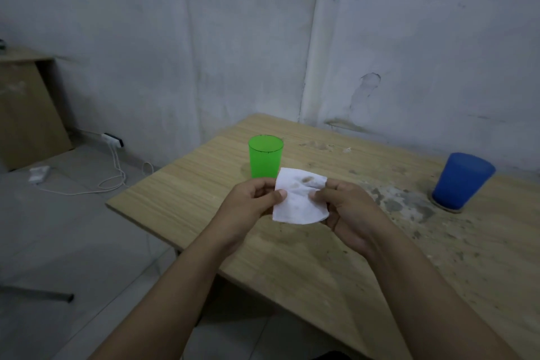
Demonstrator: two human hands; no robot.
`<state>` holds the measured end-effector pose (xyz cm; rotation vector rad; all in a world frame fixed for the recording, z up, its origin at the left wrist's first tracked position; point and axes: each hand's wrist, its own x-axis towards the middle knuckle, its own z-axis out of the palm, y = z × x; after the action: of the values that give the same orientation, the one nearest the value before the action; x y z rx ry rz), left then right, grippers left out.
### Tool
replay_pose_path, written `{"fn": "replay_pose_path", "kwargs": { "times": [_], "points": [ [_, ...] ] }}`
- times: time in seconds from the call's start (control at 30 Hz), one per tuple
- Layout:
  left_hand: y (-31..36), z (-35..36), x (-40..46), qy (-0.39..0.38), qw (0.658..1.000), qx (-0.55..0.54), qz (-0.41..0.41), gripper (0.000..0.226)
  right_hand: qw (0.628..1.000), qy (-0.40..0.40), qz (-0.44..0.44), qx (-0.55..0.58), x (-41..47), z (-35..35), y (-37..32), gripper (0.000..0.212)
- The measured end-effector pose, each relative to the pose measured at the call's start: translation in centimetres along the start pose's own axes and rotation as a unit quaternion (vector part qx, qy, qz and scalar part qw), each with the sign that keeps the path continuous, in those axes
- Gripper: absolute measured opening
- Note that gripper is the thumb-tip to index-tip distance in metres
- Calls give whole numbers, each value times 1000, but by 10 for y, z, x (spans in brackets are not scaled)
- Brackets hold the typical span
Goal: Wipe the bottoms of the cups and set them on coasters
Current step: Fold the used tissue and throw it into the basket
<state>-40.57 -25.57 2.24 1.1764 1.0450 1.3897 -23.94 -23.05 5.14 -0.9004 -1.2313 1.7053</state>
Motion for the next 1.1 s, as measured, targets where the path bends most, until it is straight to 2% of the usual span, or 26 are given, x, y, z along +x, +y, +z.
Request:
{"fn": "replay_pose_path", "kwargs": {
  "times": [0.2,0.33,0.47,0.53,0.63,0.73,0.9,1.0,1.1],
  "points": [
    [7,8,-5,0,1000,-15,-6,23,998,1,-3,-57,-14,-8,-10,28],
    [14,13,-4,-14,1000,26,4,30,997,-2,2,-82,-24,-20,-22,43],
    [15,15,-1,-19,996,85,21,45,998,-15,12,-57,-23,-28,-30,32],
    [13,16,0,-24,991,122,38,47,991,-7,31,-133,-17,-31,-29,33],
    [14,20,-1,-41,984,165,60,43,964,-29,43,-260,-11,-27,-28,20],
    [15,20,-2,-53,974,209,63,41,948,-14,25,-316,-8,-22,-28,11],
    [12,17,4,-43,994,100,1,35,953,20,-4,-302,2,-21,-22,16],
    [5,11,11,-42,994,101,19,19,950,34,-26,-311,12,-22,-15,21],
    [-4,6,21,-25,993,109,35,24,944,23,-14,-330,21,-23,-9,17]
  ]
}}
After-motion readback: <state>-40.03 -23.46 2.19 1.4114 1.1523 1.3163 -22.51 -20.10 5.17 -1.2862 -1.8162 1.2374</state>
